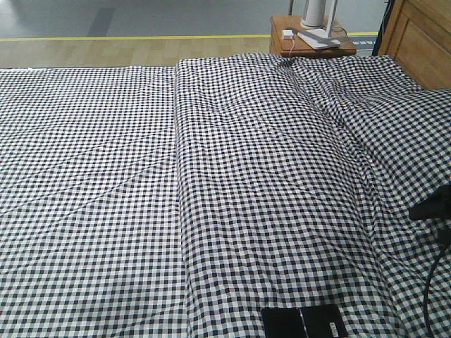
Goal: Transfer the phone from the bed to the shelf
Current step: 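Lower the right gripper onto the black phone on the bed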
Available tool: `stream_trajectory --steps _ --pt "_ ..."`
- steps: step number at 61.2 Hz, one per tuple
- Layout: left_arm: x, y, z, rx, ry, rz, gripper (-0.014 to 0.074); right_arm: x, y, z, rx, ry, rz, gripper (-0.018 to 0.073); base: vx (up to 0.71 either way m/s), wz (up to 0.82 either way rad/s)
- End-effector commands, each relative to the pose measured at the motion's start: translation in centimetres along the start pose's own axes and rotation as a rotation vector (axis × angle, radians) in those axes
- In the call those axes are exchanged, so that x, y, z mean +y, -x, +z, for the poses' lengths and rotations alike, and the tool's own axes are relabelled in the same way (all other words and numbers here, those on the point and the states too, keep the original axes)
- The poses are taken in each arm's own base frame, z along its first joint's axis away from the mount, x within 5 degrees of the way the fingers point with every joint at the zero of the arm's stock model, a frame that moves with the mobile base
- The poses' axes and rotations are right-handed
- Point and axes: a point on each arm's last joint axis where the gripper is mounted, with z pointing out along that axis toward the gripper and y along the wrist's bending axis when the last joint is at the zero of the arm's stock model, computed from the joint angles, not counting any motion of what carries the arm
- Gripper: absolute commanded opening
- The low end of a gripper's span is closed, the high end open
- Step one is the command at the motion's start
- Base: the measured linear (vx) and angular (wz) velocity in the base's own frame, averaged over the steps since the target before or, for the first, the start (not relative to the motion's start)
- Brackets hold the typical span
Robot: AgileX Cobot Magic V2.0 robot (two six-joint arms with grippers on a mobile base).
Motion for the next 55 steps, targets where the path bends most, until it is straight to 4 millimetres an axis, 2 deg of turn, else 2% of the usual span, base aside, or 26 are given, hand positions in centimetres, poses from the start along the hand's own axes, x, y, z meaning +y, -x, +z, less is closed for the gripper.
stream_trajectory --steps 1,19,39,46,55 --pt "0.1 1.4 -0.3 -0.101 0.005 -0.013 0.0001 0.8 0.5 -0.3 -0.019 0.116 -0.039 0.0635 0.0 0.0" --pt "0.1 1.4 -0.3 -0.101 0.005 -0.013 0.0001 -2.8 -0.7 5.0 0.094 0.247 0.008 0.0617 0.0 0.0" --pt "0.1 1.4 -0.3 -0.101 0.005 -0.013 0.0001 -7.0 -3.5 11.2 0.207 0.355 0.112 0.0604 0.0 0.0" --pt "0.1 1.4 -0.3 -0.101 0.005 -0.013 0.0001 -7.8 -4.2 12.7 0.22 0.384 0.148 0.0599 0.0 0.0" --pt "0.1 1.4 -0.3 -0.101 0.005 -0.013 0.0001 -7.6 -5.1 15.0 0.276 0.406 0.124 0.0594 0.0 0.0"
